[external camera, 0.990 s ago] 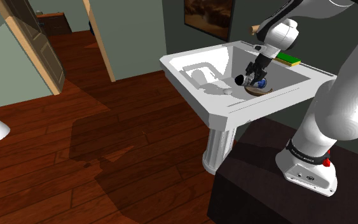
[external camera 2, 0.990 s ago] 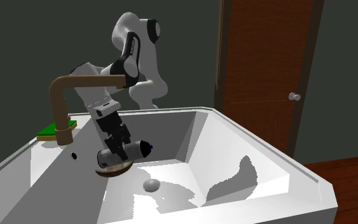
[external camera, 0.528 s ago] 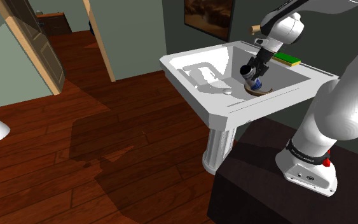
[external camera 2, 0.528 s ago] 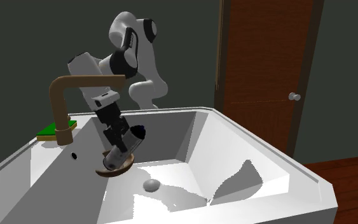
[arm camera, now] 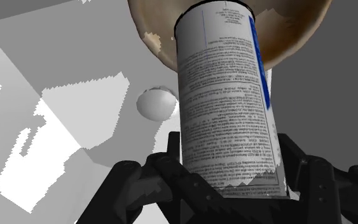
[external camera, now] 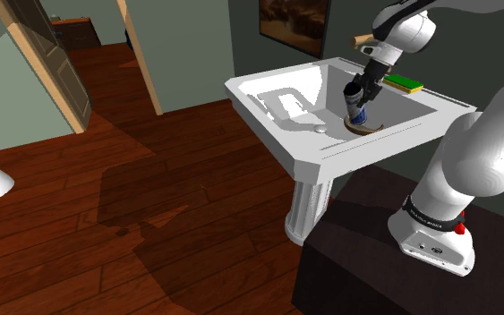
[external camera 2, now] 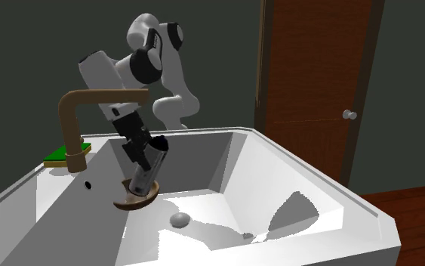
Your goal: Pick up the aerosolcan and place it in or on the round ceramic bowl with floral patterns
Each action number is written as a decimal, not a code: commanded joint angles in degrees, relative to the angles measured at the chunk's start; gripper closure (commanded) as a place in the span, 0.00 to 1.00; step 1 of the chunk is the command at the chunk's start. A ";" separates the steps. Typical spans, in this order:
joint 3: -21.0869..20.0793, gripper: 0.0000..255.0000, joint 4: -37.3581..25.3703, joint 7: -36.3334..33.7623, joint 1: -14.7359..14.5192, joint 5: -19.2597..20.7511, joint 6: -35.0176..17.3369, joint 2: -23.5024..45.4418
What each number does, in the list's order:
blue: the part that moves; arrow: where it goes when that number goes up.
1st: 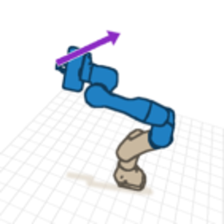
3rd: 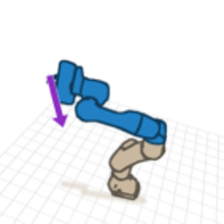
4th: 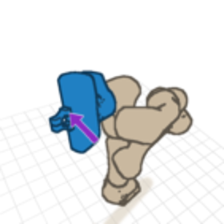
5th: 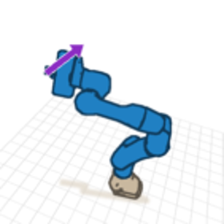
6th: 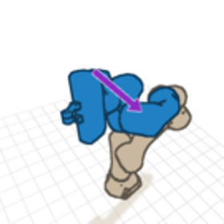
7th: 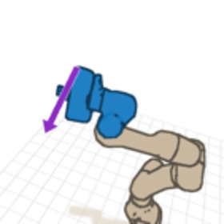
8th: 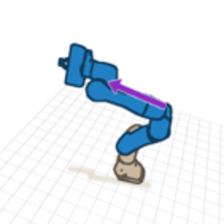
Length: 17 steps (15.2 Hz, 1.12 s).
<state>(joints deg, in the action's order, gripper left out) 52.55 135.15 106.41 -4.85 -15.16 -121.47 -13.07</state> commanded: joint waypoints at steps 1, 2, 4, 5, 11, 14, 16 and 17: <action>-1.09 1.00 -1.61 -1.57 0.55 1.44 1.21 -2.12; -1.40 1.00 -2.01 -2.15 0.75 1.91 1.87 -2.62; -2.13 1.00 -2.86 -3.20 1.23 2.68 3.21 -3.50; -2.55 1.00 -3.31 -3.67 1.53 2.99 3.89 -3.88; 0.80 1.00 -5.63 1.67 5.73 5.42 8.72 -4.71; 1.55 1.00 -4.25 3.25 5.48 4.30 6.70 -3.36; 2.26 1.00 -3.39 4.32 5.05 3.52 5.36 -2.41; 2.62 1.00 -2.99 4.90 4.84 3.07 4.71 -1.90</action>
<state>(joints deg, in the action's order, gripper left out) 54.73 131.71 110.77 0.12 -11.77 -115.66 -15.55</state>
